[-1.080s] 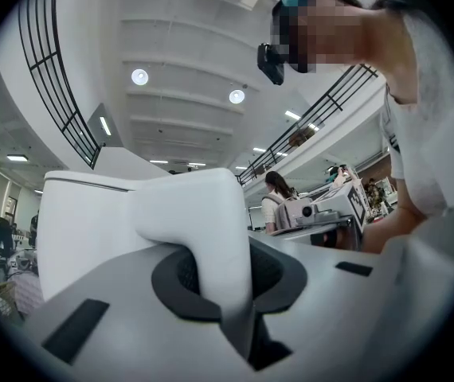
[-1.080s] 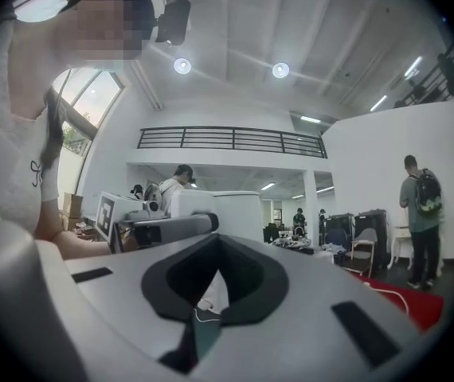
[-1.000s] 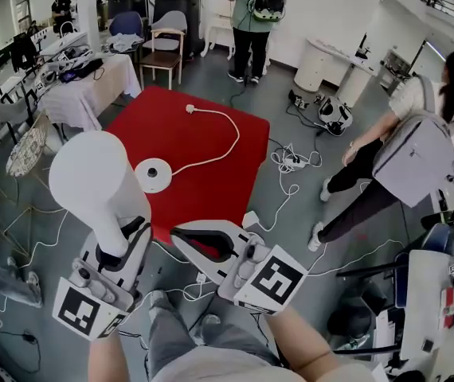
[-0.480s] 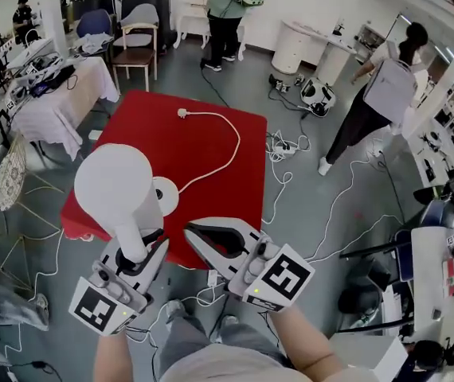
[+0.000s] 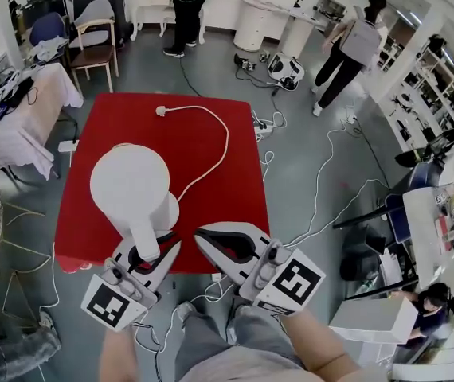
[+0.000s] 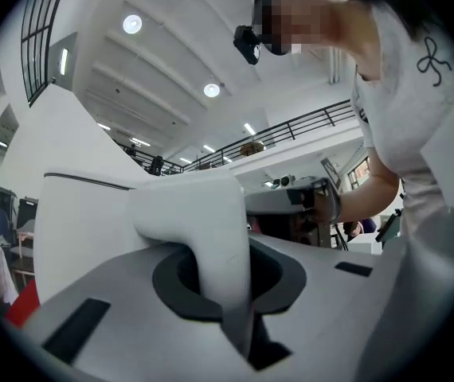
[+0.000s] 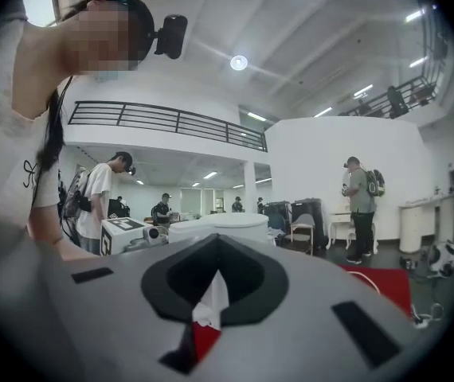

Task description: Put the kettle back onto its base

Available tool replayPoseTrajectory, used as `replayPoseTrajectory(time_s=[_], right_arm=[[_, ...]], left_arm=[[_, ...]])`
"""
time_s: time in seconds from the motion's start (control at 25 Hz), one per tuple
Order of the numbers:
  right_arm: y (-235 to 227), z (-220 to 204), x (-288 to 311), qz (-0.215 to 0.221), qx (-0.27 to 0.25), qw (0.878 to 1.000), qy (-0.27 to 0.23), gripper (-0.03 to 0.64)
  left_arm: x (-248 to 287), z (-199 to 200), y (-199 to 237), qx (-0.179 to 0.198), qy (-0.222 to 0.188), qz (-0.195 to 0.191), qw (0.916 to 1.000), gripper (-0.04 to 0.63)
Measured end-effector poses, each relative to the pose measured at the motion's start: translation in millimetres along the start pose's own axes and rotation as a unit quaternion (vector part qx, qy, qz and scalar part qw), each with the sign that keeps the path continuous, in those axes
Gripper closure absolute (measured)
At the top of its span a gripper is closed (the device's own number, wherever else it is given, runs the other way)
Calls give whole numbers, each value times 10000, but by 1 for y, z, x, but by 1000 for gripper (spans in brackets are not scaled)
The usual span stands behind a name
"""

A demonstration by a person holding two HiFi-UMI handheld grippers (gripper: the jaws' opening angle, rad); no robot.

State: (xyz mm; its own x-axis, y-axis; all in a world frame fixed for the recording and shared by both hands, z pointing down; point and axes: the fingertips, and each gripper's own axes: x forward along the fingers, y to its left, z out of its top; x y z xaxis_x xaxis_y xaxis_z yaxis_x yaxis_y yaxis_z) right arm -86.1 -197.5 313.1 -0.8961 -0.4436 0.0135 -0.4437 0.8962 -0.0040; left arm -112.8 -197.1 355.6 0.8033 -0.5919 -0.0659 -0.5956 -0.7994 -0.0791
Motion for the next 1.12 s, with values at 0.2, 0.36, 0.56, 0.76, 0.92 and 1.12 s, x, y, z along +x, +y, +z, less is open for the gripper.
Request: replayPoseTrajectory(time_s=[0.2, 0.36, 0.56, 0.76, 0.92, 1.12], right_arm=[[-12, -15, 2, -326, 39, 9993, 204, 609], [-19, -24, 7, -393, 43, 9985, 367, 609], [-23, -32, 11, -434, 22, 9977, 511, 609], [-23, -40, 13, -466, 43, 9969, 630, 609], [-22, -42, 17, -462, 27, 9965, 690, 608], [-20, -43, 17, -437, 38, 9969, 659, 609]], left_arm=[[17, -26, 8, -109, -40, -386, 9992, 553], [27, -44, 15, -240, -47, -528, 9983, 554], [36, -61, 19, -348, -74, -628, 9974, 554], [41, -68, 20, -171, -141, -753, 9969, 554], [42, -67, 21, -306, -237, -750, 9964, 554], [42, -77, 9, -304, -194, -742, 9966, 554]])
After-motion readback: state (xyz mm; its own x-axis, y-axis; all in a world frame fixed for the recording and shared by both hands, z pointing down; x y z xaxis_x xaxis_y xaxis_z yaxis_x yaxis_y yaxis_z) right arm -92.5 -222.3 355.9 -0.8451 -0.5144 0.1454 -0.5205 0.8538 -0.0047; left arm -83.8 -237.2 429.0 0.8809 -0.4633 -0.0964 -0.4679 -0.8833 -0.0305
